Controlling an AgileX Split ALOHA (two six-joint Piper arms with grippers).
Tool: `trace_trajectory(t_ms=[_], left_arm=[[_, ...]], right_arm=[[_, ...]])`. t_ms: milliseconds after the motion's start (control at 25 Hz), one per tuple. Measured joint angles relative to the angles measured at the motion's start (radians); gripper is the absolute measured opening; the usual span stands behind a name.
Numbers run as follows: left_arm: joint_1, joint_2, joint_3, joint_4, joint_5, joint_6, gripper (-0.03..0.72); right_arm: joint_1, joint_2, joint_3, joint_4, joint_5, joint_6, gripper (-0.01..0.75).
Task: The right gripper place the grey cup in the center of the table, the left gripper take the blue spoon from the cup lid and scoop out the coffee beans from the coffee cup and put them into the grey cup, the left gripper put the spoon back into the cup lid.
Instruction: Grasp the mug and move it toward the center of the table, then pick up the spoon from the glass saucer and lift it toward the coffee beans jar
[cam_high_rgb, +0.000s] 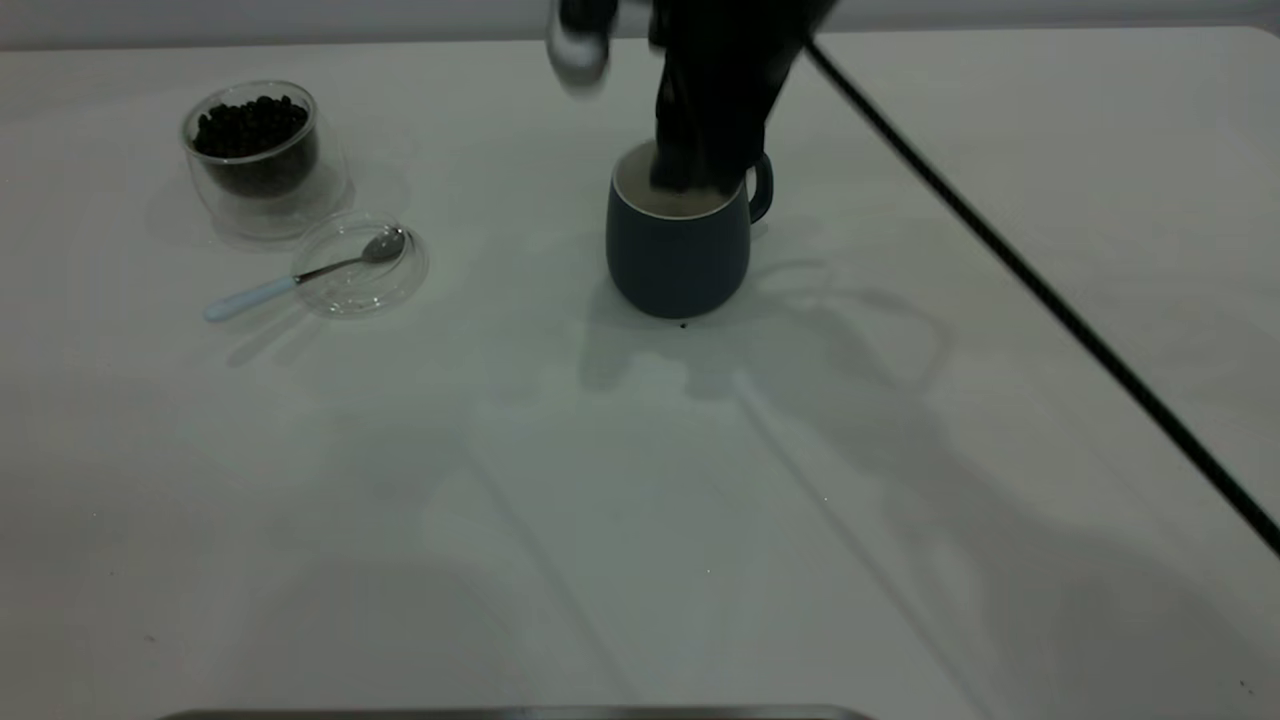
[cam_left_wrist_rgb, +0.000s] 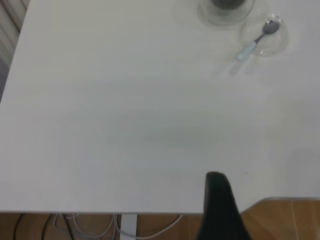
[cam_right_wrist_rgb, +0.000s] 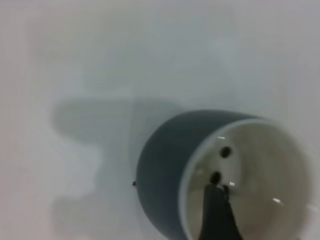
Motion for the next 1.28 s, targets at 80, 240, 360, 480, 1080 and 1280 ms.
trace_trajectory(t_ms=[80, 240, 360, 480, 1080, 1280], left_arm=[[0.000, 0.000, 0.000, 0.000, 0.000, 0.000, 0.565], [0.000, 0.000, 0.000, 0.000, 0.000, 0.000, 0.565], [0.000, 0.000, 0.000, 0.000, 0.000, 0.000, 0.565], [0.000, 0.000, 0.000, 0.001, 0.000, 0.000, 0.565], [0.000, 0.000, 0.000, 0.001, 0.000, 0.000, 0.565], [0.000, 0.000, 0.000, 0.001, 0.000, 0.002, 0.565]], right_arm=[[-0.013, -0.097, -0.003, -0.006, 0.076, 0.093, 0.459], [-0.043, -0.352, -0.006, -0.057, 0.295, 0.325, 0.459], [-0.050, -0.540, -0.006, -0.124, 0.493, 0.493, 0.459], [-0.050, -0.703, -0.006, -0.151, 0.737, 0.638, 0.459], [-0.049, -1.208, 0.421, -0.167, 0.893, 0.817, 0.459], [-0.110, -1.416, 0.666, -0.084, 0.891, 0.824, 0.459]])
